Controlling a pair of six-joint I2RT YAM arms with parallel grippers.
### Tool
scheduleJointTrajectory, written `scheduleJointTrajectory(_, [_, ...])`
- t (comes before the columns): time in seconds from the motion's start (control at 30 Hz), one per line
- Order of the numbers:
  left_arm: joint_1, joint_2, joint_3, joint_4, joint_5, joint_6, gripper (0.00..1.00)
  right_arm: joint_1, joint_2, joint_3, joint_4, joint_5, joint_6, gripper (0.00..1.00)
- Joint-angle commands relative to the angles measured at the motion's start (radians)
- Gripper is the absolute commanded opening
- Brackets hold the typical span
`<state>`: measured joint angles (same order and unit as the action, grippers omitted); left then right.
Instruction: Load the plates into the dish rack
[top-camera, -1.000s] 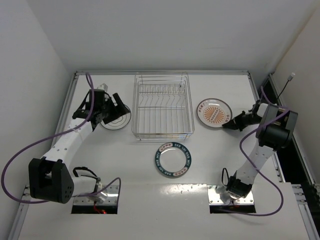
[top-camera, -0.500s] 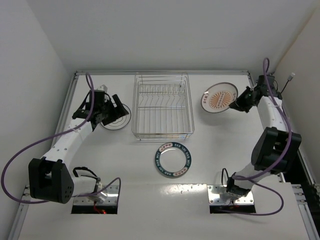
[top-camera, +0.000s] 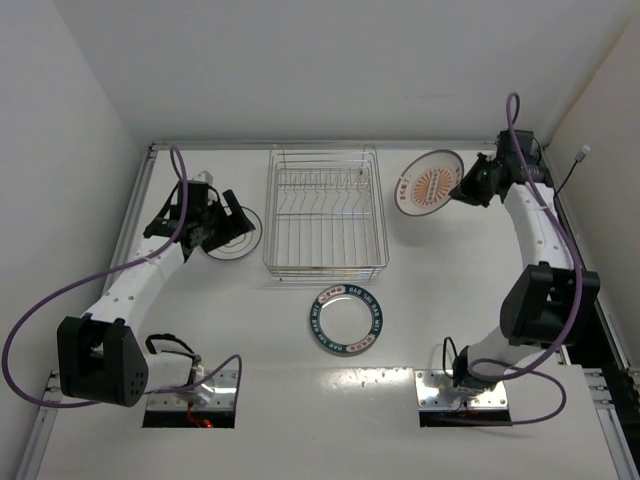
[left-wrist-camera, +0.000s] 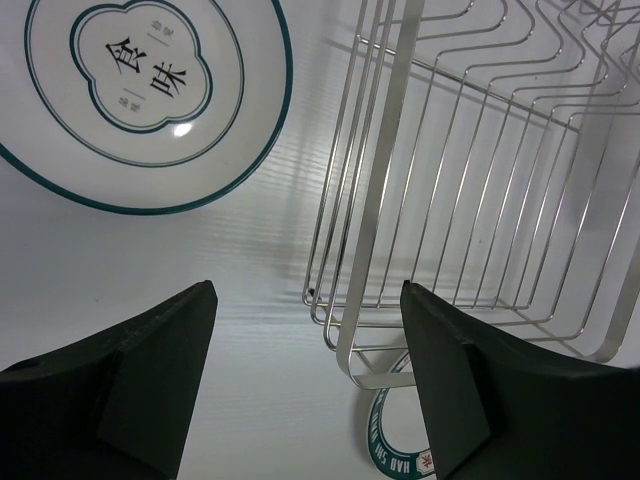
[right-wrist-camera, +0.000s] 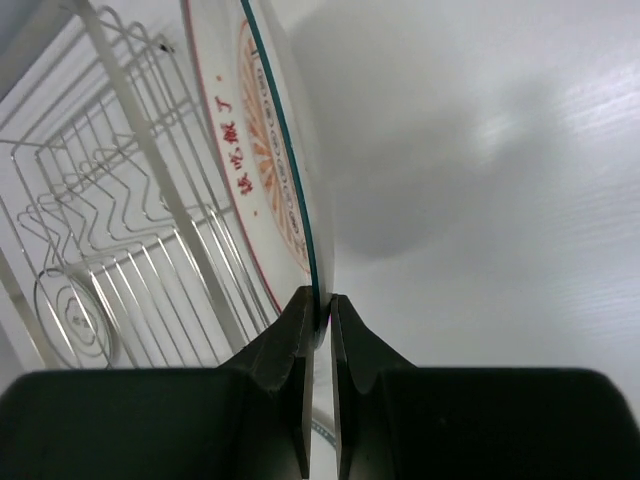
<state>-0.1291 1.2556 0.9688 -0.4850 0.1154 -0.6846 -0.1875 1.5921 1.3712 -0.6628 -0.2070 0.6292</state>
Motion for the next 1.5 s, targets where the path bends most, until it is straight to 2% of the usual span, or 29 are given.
scheduleJointTrajectory(0.0, [0.011, 0.008, 0.034, 0.003, -0.003, 0.013, 0.71, 0.083, -0.087, 0.126, 0.065, 0.104, -0.036, 0.00])
scheduleJointTrajectory(0.2, [0.011, 0.008, 0.034, -0.006, -0.014, 0.013, 0.71, 0.193, -0.096, 0.172, 0.077, 0.233, -0.057, 0.00])
scheduleJointTrajectory(0.43, [0.011, 0.008, 0.034, -0.017, -0.023, 0.013, 0.71, 0.367, -0.020, 0.192, 0.101, 0.405, -0.094, 0.00])
scheduleJointTrajectory(0.67, [0.031, 0.008, 0.056, -0.049, -0.033, 0.042, 0.71, 0.466, 0.069, 0.221, 0.101, 0.566, -0.114, 0.00])
scheduleJointTrajectory(0.9, [0.049, 0.008, 0.056, -0.058, -0.033, 0.051, 0.71, 0.560, 0.134, 0.325, 0.016, 0.764, -0.057, 0.00])
scheduleJointTrajectory(1.13, [0.058, 0.008, 0.056, -0.058, -0.033, 0.060, 0.71, 0.603, 0.103, 0.347, 0.020, 0.908, -0.034, 0.00])
scheduleJointTrajectory(1.47, [0.059, 0.018, 0.056, -0.058, -0.022, 0.060, 0.71, 0.612, 0.138, 0.394, 0.023, 0.928, -0.066, 0.00])
